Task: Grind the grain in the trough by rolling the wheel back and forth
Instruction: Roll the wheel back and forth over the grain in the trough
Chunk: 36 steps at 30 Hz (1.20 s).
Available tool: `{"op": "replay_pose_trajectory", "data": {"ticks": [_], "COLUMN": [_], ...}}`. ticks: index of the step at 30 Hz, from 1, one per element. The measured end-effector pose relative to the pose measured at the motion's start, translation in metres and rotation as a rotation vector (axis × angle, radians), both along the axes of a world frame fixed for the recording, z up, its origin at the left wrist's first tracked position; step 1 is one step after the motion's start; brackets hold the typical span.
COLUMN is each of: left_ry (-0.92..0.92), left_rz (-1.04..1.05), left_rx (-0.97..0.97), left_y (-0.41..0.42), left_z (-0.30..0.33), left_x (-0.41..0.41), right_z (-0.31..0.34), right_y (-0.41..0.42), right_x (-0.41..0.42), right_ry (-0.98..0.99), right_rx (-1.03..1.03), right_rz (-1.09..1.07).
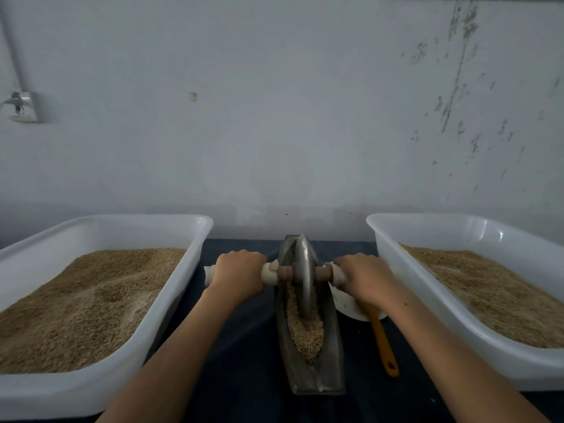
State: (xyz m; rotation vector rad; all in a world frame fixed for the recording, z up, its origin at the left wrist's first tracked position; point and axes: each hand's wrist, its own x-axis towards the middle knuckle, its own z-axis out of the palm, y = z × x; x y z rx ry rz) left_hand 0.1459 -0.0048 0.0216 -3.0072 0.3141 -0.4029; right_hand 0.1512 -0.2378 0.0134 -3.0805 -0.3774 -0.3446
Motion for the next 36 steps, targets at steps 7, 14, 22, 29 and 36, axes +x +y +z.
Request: {"op": "replay_pose_trajectory", "data": {"ticks": [7, 14, 22, 29, 36], "left_ry": [0.114, 0.315, 0.108, 0.204, 0.475], "left_rz": [-0.022, -0.016, -0.013, -0.026, -0.008], "left_rx": [0.001, 0.018, -0.052, -0.106, -0.11], "left_y": [0.004, 0.002, 0.004, 0.01, 0.011], "left_z": [0.002, 0.012, 0.002, -0.001, 0.007], "left_x": [0.001, -0.003, 0.001, 0.002, 0.003], "right_z": [0.011, 0.024, 0.01, 0.012, 0.033], "right_y": [0.001, -0.002, 0.007, 0.011, 0.013], "right_x": [-0.006, -0.011, -0.01, -0.012, -0.018], "right_ry": [0.129, 0.432, -0.008, -0.023, 0.312], "right_rx": [-0.075, -0.018, -0.073, -0.117, -0.159], "right_rz": [-0.002, -0.033, -0.02, -0.012, -0.051]}}
